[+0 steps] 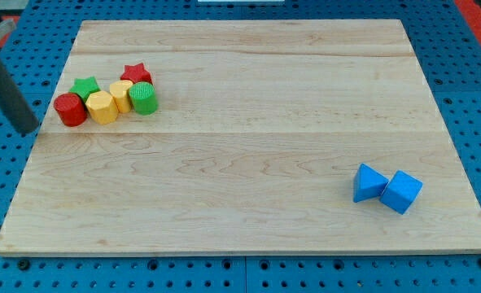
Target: Put the red circle into green star towards bottom
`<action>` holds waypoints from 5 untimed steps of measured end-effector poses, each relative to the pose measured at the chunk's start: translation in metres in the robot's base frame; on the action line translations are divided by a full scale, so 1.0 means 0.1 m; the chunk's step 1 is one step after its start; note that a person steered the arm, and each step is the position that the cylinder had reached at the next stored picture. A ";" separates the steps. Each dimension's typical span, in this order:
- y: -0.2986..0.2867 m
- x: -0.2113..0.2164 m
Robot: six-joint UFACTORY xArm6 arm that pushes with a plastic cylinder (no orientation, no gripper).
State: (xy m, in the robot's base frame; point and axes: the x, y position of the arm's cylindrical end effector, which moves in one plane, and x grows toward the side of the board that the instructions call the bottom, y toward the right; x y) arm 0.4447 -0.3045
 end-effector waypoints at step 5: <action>0.35 -0.24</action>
